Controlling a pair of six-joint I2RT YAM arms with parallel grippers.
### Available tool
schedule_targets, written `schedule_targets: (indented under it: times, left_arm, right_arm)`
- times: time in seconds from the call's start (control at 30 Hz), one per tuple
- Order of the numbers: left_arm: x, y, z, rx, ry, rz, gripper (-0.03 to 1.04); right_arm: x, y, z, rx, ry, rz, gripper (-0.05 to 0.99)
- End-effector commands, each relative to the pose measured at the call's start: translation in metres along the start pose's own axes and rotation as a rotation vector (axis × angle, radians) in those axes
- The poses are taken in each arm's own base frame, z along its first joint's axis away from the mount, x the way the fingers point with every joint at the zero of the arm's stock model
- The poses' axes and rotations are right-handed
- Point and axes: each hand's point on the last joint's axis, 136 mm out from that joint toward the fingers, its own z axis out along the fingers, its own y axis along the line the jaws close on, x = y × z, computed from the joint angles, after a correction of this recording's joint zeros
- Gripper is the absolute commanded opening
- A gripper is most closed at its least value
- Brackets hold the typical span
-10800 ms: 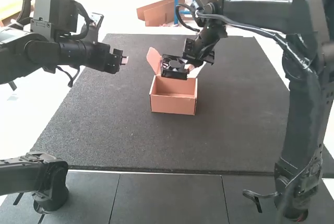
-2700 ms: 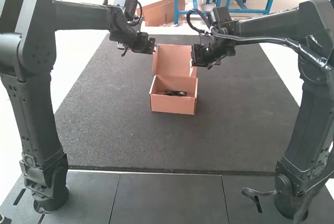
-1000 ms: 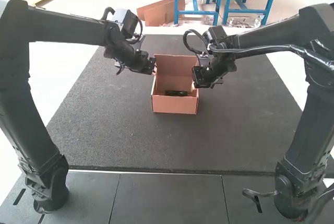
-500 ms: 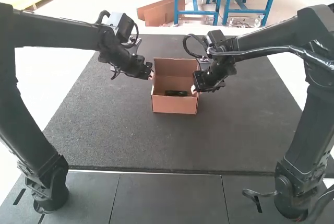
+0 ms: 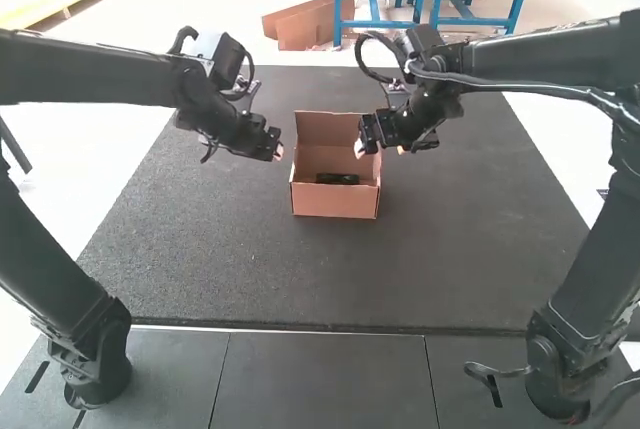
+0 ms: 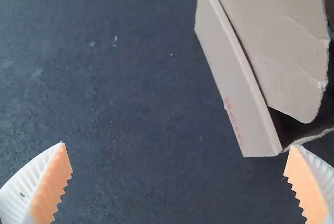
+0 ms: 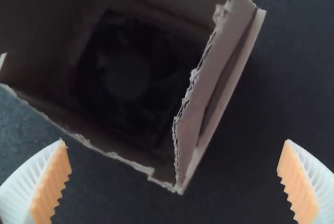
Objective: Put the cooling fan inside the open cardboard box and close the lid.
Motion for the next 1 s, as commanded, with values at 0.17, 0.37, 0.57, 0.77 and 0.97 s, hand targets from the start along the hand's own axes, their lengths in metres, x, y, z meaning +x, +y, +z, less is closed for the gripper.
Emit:
schedule_targets:
  times: [0.17, 0.37, 0.57, 0.77, 0.97]
  left_arm:
    - [-0.060, 0.067, -0.021, -0.216, -0.180, -0.050, 0.97]
    - [-0.101, 0.054, -0.020, -0.193, -0.243, -0.029, 0.97]
    - [-0.132, 0.027, -0.015, -0.148, -0.281, 0.011, 0.97]
    - [-0.151, 0.001, -0.002, -0.102, -0.293, 0.041, 0.97]
    - [-0.165, -0.032, 0.011, -0.040, -0.296, 0.078, 0.97]
  right_arm:
    - [-0.032, -0.008, -0.048, 0.011, -0.173, -0.004, 0.91]
    - [-0.031, -0.010, -0.066, 0.014, -0.217, -0.025, 0.91]
    - [-0.028, -0.012, -0.078, 0.019, -0.239, -0.032, 0.91]
    - [-0.019, -0.020, -0.077, 0.027, -0.229, -0.016, 0.91]
    - [-0.015, -0.022, -0.075, 0.023, -0.221, -0.008, 0.91]
